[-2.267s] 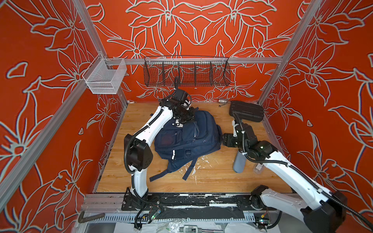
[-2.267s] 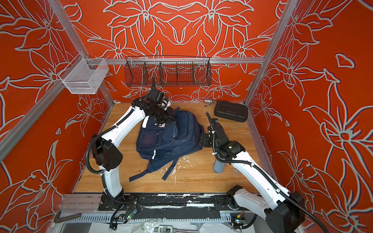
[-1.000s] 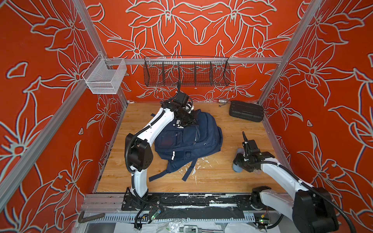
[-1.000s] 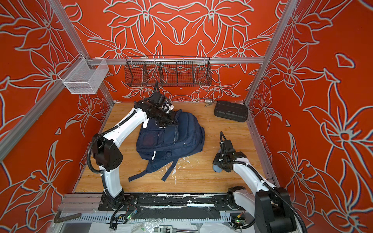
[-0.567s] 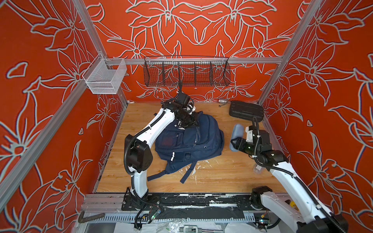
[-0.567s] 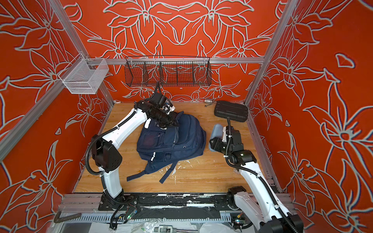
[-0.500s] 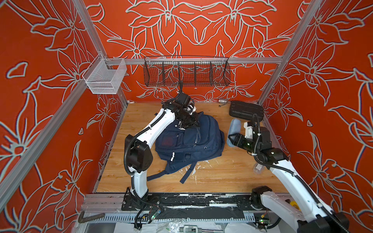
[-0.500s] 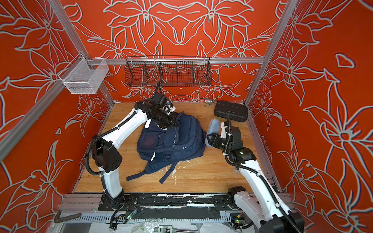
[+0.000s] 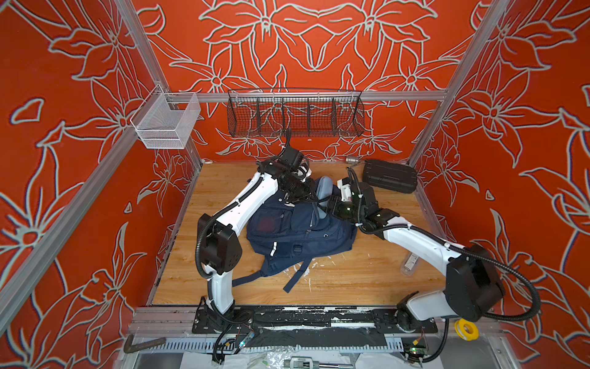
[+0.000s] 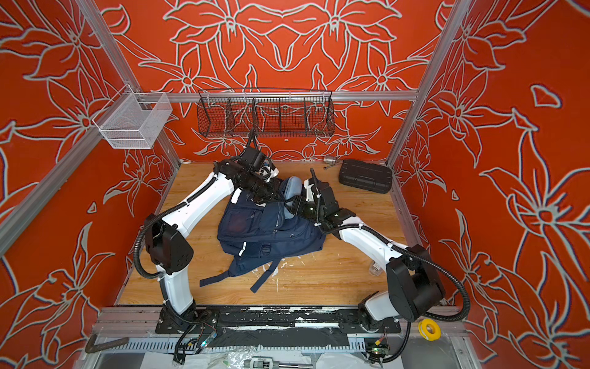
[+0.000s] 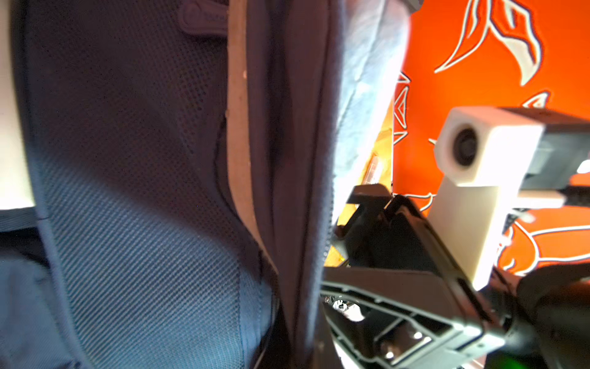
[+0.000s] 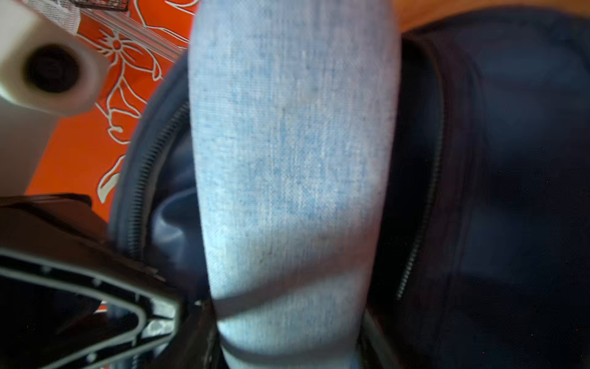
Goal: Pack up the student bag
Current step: 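Lift the grey case into the open front pocket with right gripper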
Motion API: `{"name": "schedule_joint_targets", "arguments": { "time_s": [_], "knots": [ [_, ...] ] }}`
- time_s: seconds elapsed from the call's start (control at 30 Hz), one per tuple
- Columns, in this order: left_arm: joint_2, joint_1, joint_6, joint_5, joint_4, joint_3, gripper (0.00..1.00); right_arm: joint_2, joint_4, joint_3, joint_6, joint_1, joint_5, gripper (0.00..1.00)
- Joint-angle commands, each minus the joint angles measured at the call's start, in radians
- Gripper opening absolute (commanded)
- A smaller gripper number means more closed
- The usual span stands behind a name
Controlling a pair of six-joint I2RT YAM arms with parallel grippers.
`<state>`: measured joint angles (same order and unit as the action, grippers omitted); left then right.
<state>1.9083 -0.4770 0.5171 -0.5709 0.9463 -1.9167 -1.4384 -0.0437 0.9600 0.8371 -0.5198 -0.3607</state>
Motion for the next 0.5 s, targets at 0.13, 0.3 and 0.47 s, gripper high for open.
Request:
{"name": "schedule_joint_targets", "arguments": {
  "time_s": [0.13, 0.3, 0.47],
  "knots": [
    [-0.084, -0.007, 0.036, -0.006, -0.121, -0.02, 0.0, -0.043, -0.016, 0.007, 0.131, -0.058, 0.06, 0.34],
    [-0.071, -0.007, 0.028, -0.026, -0.098, -0.044, 0.0, -0.151, 0.102, 0.108, 0.123, -0.09, 0.051, 0.35],
    [-0.091, -0.006, 0.023, -0.047, -0.115, -0.02, 0.0, -0.234, 0.203, 0.211, 0.056, -0.091, 0.021, 0.4]
  ]
}}
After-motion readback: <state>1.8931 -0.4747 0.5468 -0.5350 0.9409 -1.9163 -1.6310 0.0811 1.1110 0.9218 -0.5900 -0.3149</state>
